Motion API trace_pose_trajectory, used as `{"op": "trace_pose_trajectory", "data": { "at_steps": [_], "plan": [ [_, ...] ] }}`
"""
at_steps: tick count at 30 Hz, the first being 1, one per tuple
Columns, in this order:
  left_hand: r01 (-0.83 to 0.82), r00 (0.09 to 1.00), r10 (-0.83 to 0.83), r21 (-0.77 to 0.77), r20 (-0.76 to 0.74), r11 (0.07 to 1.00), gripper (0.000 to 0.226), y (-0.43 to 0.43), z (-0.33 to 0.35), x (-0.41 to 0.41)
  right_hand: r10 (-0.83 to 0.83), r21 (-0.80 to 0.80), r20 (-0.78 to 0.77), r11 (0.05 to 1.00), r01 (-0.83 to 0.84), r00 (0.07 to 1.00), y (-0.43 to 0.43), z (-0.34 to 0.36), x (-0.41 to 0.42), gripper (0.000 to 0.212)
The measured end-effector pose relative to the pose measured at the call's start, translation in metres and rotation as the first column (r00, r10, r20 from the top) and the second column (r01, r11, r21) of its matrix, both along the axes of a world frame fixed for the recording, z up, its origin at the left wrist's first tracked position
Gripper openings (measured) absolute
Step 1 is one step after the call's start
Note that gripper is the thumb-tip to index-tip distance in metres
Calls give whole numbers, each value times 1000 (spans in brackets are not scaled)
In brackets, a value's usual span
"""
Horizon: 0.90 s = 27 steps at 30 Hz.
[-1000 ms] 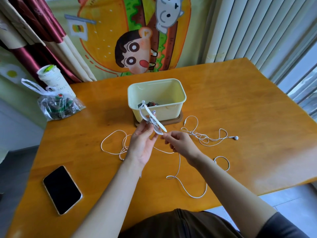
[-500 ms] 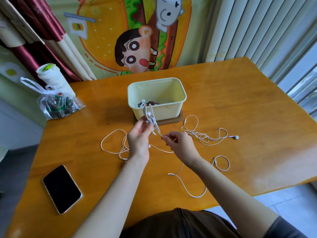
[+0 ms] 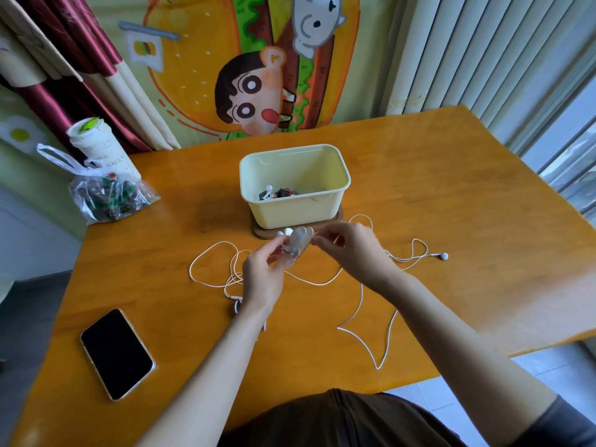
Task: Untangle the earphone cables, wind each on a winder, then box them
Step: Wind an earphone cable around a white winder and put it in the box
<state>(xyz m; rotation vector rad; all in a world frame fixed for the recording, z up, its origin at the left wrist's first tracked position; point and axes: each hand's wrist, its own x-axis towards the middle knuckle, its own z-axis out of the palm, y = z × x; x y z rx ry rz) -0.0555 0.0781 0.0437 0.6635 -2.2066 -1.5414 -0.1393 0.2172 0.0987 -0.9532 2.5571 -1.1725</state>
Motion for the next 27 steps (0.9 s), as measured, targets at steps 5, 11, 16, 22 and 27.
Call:
{"op": "trace_pose_trajectory", "data": {
  "at_steps": [5,11,16,22,27],
  "plan": [
    [157,987,-158,-13,-15,987,34,4,-2,1,-58,-57,-74,997,53,996,8,2,-16,14],
    [258,956,-247,49,-158,965,37,14,18,7,-100,-76,-24,992,98,995,13,-2,-22,13],
    [278,937,-170,355,-307,893,36,23,40,2,-76,-224,296,964,147,952,10,-4,-18,21],
    [340,911,-82,619,-405,708,35,24,42,-6,-17,-288,436,944,158,900,1,-2,-9,30],
    [288,923,60,787,-380,545,37,21,40,-9,-17,-273,505,945,178,863,-6,-10,0,34]
  ]
}}
